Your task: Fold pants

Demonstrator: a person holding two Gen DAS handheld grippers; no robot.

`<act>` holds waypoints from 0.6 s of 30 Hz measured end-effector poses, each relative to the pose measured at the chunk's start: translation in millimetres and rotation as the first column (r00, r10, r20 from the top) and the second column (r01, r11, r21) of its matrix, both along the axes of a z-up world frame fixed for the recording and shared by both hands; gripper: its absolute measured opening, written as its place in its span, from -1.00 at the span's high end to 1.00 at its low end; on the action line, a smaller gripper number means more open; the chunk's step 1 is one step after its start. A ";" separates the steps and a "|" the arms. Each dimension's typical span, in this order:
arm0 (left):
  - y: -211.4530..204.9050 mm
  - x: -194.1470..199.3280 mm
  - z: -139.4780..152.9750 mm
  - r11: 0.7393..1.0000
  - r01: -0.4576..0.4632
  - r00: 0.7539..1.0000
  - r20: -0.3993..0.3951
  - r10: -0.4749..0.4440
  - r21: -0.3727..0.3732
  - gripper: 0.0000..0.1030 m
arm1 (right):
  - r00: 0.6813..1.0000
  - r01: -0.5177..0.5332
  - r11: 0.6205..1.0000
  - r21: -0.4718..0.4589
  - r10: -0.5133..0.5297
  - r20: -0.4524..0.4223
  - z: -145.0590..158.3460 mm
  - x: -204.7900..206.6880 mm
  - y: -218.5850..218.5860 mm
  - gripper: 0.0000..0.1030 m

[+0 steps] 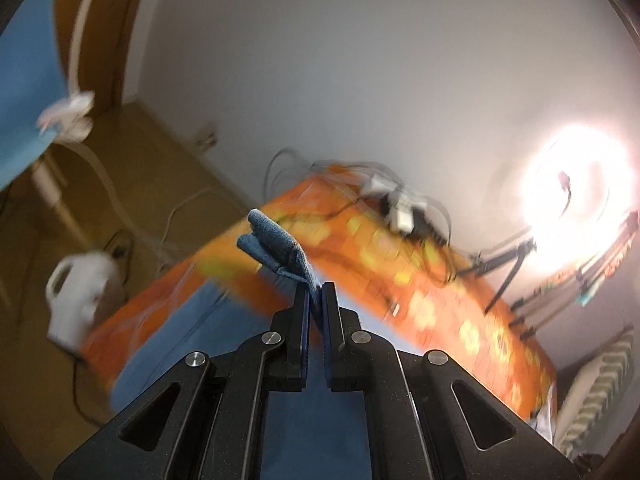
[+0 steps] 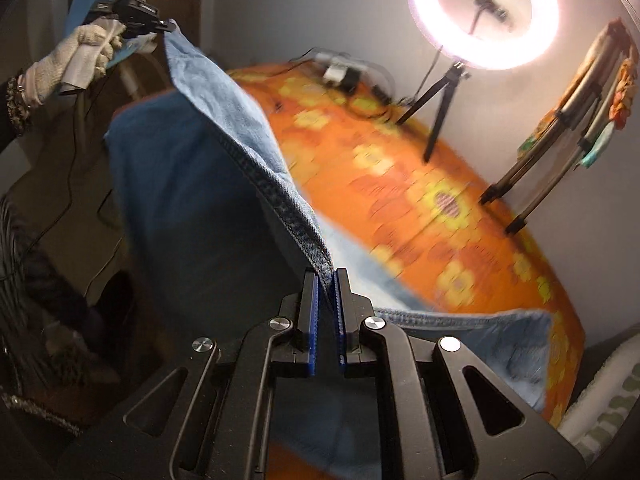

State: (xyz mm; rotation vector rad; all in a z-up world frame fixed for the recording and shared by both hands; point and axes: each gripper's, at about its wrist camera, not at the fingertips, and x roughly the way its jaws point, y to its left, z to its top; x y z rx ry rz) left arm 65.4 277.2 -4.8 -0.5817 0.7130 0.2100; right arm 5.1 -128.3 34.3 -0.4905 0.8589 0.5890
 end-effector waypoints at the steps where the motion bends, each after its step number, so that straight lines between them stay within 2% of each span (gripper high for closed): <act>1: 0.6 -13.5 -8.9 1.000 0.001 1.000 -0.015 0.000 0.001 0.92 | 1.000 -0.001 1.000 -0.001 0.001 -0.018 -6.2 -7.9 1.5 0.85; 3: 0.6 -37.7 -29.8 1.000 0.000 0.999 -0.052 0.000 0.002 0.92 | 0.999 -0.006 1.000 -0.015 0.006 -0.042 -20.3 -23.1 2.4 0.84; 7: 0.1 -62.5 -67.3 1.000 -0.016 0.993 -0.115 0.013 -0.027 0.92 | 0.997 -0.012 0.999 -0.047 0.009 -0.077 -45.2 -41.4 4.8 0.84; 10: 3.7 -74.6 -83.0 0.998 -0.031 0.991 -0.130 0.023 -0.059 0.92 | 0.996 -0.027 0.996 -0.088 0.019 -0.093 -58.9 -50.5 8.9 0.85; 13: 4.7 -81.2 -86.3 0.999 -0.027 0.991 -0.133 0.021 -0.047 0.92 | 0.992 -0.059 0.986 -0.158 0.040 -0.122 -68.6 -54.8 14.8 0.83; 15: 7.4 -85.4 -87.4 0.998 -0.025 0.992 -0.129 0.018 -0.052 0.92 | 0.987 -0.075 0.982 -0.176 0.048 -0.154 -67.4 -54.9 18.6 0.69; 16: 9.0 -86.6 -87.9 0.998 -0.022 0.992 -0.128 0.015 -0.053 0.92 | 0.983 -0.085 0.981 -0.175 0.054 -0.175 -65.2 -55.0 19.8 0.49; 17: 14.0 -91.7 -87.8 0.999 -0.025 0.992 -0.128 0.018 -0.046 0.92 | 0.977 -0.102 0.981 -0.162 0.068 -0.202 -60.1 -55.0 22.0 0.19; 18: 16.2 -94.1 -87.4 0.999 -0.028 0.992 -0.127 0.023 -0.040 0.92 | 0.974 -0.114 0.983 -0.146 0.082 -0.212 -54.8 -56.3 24.6 0.10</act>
